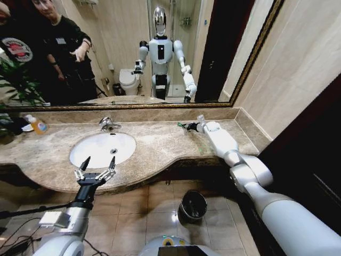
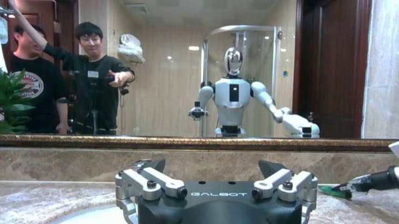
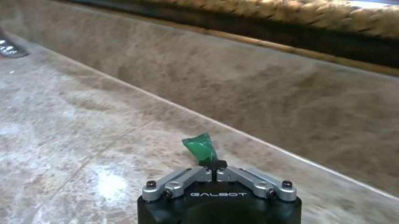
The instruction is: Pick up the trash from the sink and place it in the trash bin.
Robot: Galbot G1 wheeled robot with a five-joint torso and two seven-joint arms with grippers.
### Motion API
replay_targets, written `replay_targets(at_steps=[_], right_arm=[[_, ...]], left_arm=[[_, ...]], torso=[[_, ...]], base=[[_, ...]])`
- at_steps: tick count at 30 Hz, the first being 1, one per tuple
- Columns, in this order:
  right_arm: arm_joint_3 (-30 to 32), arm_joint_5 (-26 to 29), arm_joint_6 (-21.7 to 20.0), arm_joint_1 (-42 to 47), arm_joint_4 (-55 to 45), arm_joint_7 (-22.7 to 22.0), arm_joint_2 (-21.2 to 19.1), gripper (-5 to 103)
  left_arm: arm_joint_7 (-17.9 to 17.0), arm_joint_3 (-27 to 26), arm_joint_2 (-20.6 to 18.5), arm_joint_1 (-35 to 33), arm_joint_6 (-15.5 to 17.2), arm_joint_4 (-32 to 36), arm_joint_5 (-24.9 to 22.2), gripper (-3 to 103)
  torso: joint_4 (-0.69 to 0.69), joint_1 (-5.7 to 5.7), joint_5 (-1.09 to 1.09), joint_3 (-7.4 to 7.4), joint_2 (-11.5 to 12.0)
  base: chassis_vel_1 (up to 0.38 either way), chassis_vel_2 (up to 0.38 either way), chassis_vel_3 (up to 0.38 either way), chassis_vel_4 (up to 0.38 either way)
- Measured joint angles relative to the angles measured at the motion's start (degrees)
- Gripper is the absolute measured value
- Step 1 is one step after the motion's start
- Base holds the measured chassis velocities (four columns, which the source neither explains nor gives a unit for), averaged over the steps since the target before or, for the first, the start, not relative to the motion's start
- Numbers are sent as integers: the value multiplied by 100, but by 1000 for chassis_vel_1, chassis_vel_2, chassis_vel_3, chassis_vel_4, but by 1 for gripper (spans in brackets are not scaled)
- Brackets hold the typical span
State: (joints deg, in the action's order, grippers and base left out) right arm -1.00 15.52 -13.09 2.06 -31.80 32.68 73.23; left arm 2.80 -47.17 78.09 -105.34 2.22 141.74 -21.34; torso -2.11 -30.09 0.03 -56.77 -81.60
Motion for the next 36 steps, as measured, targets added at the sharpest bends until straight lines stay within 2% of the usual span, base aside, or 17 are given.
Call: replay_targets(at_steps=[1, 4, 5, 8, 9, 13, 14, 16, 17, 20, 21, 24, 25, 27, 29, 32, 36], right_arm=[[0, 0, 0, 0, 0, 0, 0, 0], [-349, 791, -255, 157, -886, -490, -396, 0], [-349, 791, -255, 157, -886, -490, -396, 0], [-739, 1746, -647, 376, -2067, -1131, -968, 0], [-739, 1746, -647, 376, -2067, -1131, -968, 0], [-928, 3068, -1092, 796, -4035, -2270, -2103, 0], [-928, 3068, -1092, 796, -4035, -2270, -2103, 0], [-701, 3672, -1257, 1259, -5097, -2713, -2887, 0], [-701, 3672, -1257, 1259, -5097, -2713, -2887, 0], [169, 4260, -1313, 2496, -6542, -3059, -3979, 0], [169, 4260, -1313, 2496, -6542, -3059, -3979, 0], [1370, 4531, -1256, 3723, -7418, -3117, -4618, 0], [1370, 4531, -1256, 3723, -7418, -3117, -4618, 0], [1888, 4621, -1322, 4242, -7800, -3164, -4639, 0], [1993, 4648, -1349, 4321, -7934, -3212, -4532, 0], [2253, 4657, -1394, 4540, -8269, -3283, -4180, 0], [2977, 4598, -1409, 5310, -8684, -3376, -3841, 0]], left_arm=[[0, 0, 0, 0, 0, 0, 0, 100], [0, 0, 0, 0, 0, 0, 0, 100], [0, 0, 0, 0, 0, 0, 0, 100], [-1, 0, 0, 0, 0, 0, 0, 100], [-1, 0, 0, 0, 0, 0, 0, 100], [0, 0, 0, 0, 0, 0, 0, 100], [0, 0, 0, 0, 0, 0, 0, 100], [0, 0, 0, 0, 0, 0, 0, 100], [0, 0, 0, 0, 0, 0, 0, 100], [0, 0, 0, 0, 0, 0, 0, 100], [0, 0, 0, 0, 0, 0, 0, 100], [-1, 0, 0, 0, 0, 0, 0, 100], [-1, 0, 0, 0, 0, 0, 0, 100], [0, 0, 0, 0, 0, 0, 0, 100], [0, 0, 0, 0, 0, 0, 0, 100], [0, -1, 0, 0, 0, 0, 0, 100], [-1, 0, -2, 0, 0, 0, 0, 100]], torso=[[0, 0, 0, 0, 0], [0, -1, -1, 1, 0], [0, -1, -1, 1, 0], [-1, 0, -1, 2, 0], [-1, 0, -1, 2, 0], [-3, 0, -1, 3, 0], [-3, 0, -1, 3, 0], [-1, 0, 0, 4, 0], [-1, 0, 0, 4, 0], [4, 2, 2, 4, -1], [4, 2, 2, 4, -1], [4, 3, -10, 5, -2], [4, 3, -10, 5, -2], [3, 2, 3, 4, -1], [2, 2, -1, 4, -2], [-8, 0, 0, 2, -1], [-1, 0, -4, 3, -1]], base=[[0, 0, 0, 0], [0, 0, 0, 0], [0, 0, 0, 0], [0, 0, 0, 0], [0, 0, 0, 0], [0, 0, 0, 0], [0, 0, 0, 0], [0, 0, 0, 0], [0, 0, 0, 0], [0, 0, 0, 0], [0, 0, 0, 0], [0, 0, 0, 0], [0, 0, 0, 0], [0, 0, 0, 0], [0, 0, 0, 0], [0, 0, 0, 0], [0, 0, 0, 0]])
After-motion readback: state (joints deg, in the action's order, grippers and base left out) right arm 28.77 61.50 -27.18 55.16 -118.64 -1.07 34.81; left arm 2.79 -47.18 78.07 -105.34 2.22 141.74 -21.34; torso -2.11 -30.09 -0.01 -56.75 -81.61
